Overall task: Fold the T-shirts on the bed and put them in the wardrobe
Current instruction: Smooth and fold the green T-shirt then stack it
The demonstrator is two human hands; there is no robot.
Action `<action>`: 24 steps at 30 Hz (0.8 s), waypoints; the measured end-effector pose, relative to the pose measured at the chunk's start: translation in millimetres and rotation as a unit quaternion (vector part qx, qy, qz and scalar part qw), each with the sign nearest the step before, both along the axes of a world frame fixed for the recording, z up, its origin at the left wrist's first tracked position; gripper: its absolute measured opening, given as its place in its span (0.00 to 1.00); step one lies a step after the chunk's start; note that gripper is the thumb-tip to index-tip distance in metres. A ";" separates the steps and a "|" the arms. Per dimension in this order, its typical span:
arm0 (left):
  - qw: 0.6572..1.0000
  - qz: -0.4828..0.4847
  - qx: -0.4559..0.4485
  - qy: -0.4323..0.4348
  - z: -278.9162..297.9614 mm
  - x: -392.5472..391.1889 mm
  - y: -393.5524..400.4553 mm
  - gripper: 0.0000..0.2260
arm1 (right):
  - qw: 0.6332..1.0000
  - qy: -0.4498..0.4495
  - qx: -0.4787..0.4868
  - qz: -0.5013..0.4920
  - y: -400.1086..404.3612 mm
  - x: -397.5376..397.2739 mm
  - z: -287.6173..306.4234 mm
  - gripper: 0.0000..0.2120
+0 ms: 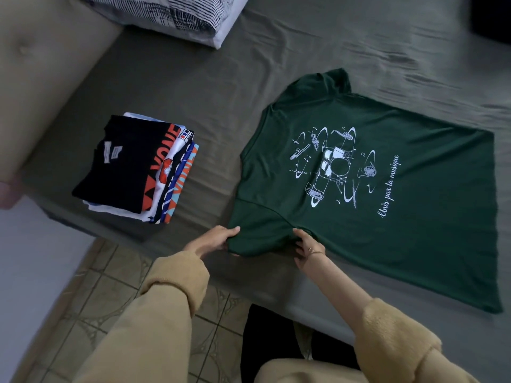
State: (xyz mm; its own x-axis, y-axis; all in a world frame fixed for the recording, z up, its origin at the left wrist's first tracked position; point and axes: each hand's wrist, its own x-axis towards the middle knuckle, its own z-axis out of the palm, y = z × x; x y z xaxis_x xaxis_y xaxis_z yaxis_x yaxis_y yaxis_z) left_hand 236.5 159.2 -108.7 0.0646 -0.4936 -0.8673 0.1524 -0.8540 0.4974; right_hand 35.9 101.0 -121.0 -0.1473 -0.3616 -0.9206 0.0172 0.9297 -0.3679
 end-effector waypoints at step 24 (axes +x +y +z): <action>0.997 -0.002 -0.016 -0.076 -7.2 -4.1 17.3 0.12 | 0.948 -0.011 -0.134 0.287 10.1 -25.7 -11.2 0.08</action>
